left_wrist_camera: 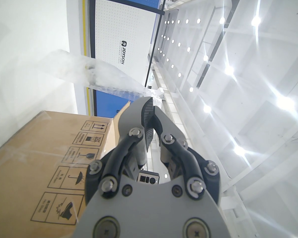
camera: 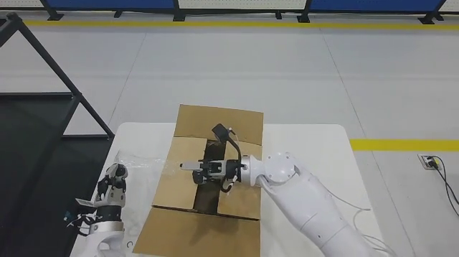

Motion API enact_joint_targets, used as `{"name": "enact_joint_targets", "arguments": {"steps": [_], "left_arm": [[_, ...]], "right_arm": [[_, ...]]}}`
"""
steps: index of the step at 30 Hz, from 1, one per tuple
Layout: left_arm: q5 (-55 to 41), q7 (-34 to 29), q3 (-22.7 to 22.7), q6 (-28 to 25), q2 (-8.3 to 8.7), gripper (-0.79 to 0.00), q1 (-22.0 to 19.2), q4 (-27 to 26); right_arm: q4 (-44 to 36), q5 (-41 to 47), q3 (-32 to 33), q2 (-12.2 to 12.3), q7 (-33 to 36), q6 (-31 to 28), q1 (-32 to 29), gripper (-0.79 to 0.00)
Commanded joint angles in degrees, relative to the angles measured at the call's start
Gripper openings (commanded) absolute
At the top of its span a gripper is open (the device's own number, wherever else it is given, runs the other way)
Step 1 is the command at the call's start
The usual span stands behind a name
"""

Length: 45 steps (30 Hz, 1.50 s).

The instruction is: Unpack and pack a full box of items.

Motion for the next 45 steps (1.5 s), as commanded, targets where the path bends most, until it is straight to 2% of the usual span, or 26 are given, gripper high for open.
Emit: {"name": "enact_joint_targets", "arguments": {"steps": [1, 22, 31, 45], "left_arm": [[-0.03, 0.21, 0.02, -0.32, -0.10, -0.785, 0.13, -0.07], [-1.34, 1.40, -1.06, -2.35, -1.01, -0.785, 1.48, -0.93], [-1.39, 1.35, -1.26, -2.46, -1.35, -0.785, 1.56, -0.90], [-2.03, 1.81, -1.84, -2.92, -1.90, -0.785, 1.82, -0.93]], "right_arm": [[1.15, -0.07, -0.41, -0.39, -0.22, 0.41, 0.45, 0.000], [10.34, 0.30, -1.30, -3.46, -0.60, 0.10, 3.72, 0.000], [11.79, 0.39, -0.59, -4.01, 0.00, -1.59, 4.04, 0.000], [13.19, -0.74, 0.18, -4.63, -0.11, -0.98, 4.34, 0.000]]}}
